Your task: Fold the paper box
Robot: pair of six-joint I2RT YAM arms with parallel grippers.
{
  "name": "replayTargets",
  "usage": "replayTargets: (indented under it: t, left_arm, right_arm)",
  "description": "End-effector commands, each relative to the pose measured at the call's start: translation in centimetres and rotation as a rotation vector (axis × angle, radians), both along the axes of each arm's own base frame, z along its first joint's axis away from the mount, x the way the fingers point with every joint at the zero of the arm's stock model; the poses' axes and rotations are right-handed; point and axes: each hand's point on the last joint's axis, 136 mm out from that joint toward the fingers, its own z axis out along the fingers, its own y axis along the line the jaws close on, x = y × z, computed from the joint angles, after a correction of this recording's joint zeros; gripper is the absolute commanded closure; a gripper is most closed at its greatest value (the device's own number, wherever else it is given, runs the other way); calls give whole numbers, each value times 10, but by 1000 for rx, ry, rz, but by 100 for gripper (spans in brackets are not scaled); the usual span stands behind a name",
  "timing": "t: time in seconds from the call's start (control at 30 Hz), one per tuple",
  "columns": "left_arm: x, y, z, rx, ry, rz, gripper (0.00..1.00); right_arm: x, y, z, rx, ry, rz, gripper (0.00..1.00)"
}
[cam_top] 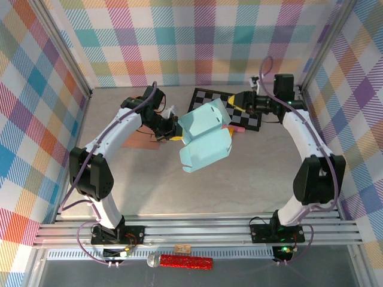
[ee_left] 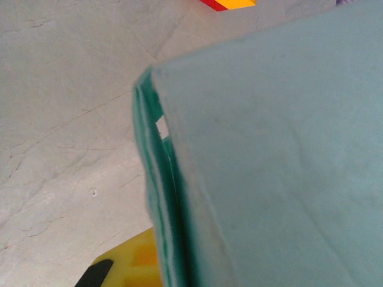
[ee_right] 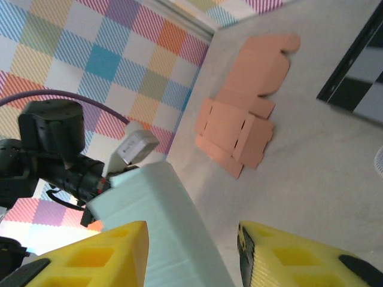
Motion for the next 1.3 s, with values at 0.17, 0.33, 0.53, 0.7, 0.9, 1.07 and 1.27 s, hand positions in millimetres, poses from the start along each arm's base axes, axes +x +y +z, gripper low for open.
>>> replayTargets:
  t: [0.17,0.33,0.53,0.7,0.9,1.07,1.27]
  left_arm:
    - [1,-4,8,-33,-3,-22,100]
    - [3,-4,7,-28,-2,-20,100]
    - [4,-4,7,-23,-1,-18,100]
    - [5,-4,7,-18,-2,-20,100]
    - [5,-3,8,-15,-5,-20,100]
    - [4,-3,9,-16,-8,-19,100]
    - [4,-3,10,-17,-9,-18,100]
  right_arm:
    - [-17,24,20,91,-48,179,59]
    - [-26,36,18,45,-64,190,61]
    - [-32,41,14,-31,-84,176,64]
    - [-37,48,11,-108,-109,174,65]
    - [-44,61,-3,-267,-140,175,66]
    - [-42,65,-17,-392,-147,147,69]
    - [-36,70,-31,-573,-187,99,66]
